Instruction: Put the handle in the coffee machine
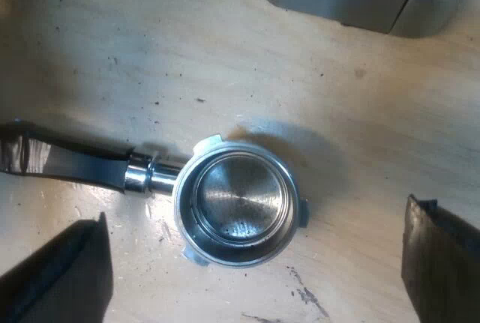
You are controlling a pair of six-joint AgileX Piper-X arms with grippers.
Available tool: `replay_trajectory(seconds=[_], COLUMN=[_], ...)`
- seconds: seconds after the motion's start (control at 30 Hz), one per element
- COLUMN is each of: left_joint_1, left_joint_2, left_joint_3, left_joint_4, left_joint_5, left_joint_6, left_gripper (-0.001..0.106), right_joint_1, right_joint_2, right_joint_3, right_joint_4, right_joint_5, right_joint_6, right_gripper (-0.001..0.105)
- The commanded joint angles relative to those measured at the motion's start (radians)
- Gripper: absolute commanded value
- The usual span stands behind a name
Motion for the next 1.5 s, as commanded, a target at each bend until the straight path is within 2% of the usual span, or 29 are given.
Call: replay_trajectory(seconds=[0.03,0.17,0.23,0.4,0.53,0.57,0.6,0.67,0.73,0.9,0.97,1.03,1.1,1.13,1.23,1.33,1.5], left_joint_1=[-0.004,0.000,0.002,0.002,0.050,0.050,0.086,0.118,0.179,0.255,0.263,0.269,0.269,0.269,0.269,0.264,0.264], left_joint_2=[-0.009,-0.052,-0.105,-0.177,-0.274,-0.279,-0.326,-0.372,-0.466,-0.596,-0.610,-0.641,-0.643,-0.640,-0.639,-0.639,-0.639], left_joint_3=[-0.010,-0.032,-0.070,-0.094,-0.094,-0.094,-0.094,-0.094,-0.094,-0.094,-0.094,-0.094,-0.094,-0.089,-0.087,-0.086,-0.086], left_joint_4=[0.008,0.025,0.091,0.156,0.200,0.201,0.202,0.198,0.194,0.194,0.194,0.194,0.194,0.182,0.167,0.117,0.111], left_joint_5=[-0.018,-0.018,-0.018,0.027,0.189,0.198,0.261,0.308,0.392,0.518,0.540,0.593,0.607,0.637,0.642,0.647,0.650], left_joint_6=[-0.006,-0.003,0.006,0.031,0.031,0.031,0.031,0.031,0.031,0.031,0.031,0.031,0.034,0.038,0.036,0.040,0.053], left_gripper=[0.059,0.070,0.080,0.082,0.082,0.082,0.082,0.082,0.082,0.082,0.082,0.082,0.082,0.082,0.082,0.082,0.082], right_joint_1=[-0.001,-0.001,-0.001,-0.001,-0.001,-0.001,-0.001,-0.001,-0.001,-0.001,-0.001,-0.001,-0.001,-0.001,-0.001,-0.001,-0.001], right_joint_2=[-0.011,-0.041,-0.070,-0.122,-0.170,-0.176,-0.184,-0.187,-0.186,-0.186,-0.186,-0.186,-0.182,-0.180,-0.158,-0.115,-0.037], right_joint_3=[-0.008,-0.008,-0.008,-0.008,-0.008,-0.008,-0.008,-0.008,-0.008,-0.008,-0.008,-0.008,-0.008,-0.008,-0.008,-0.008,-0.008], right_joint_4=[0.008,0.011,0.011,0.020,0.076,0.088,0.101,0.117,0.127,0.125,0.126,0.126,0.126,0.126,0.120,0.112,0.090], right_joint_5=[0.007,0.024,0.028,0.055,0.061,0.061,0.061,0.061,0.061,0.043,0.043,0.039,0.029,0.028,0.028,0.030,-0.004], right_joint_6=[-0.001,-0.001,0.001,0.019,0.034,0.039,0.041,0.050,0.055,0.064,0.082,0.111,0.122,0.132,0.177,0.183,0.183], right_gripper=[0.079,0.079,0.079,0.079,0.080,0.082,0.084,0.089,0.093,0.093,0.093,0.093,0.093,0.093,0.093,0.093,0.093])
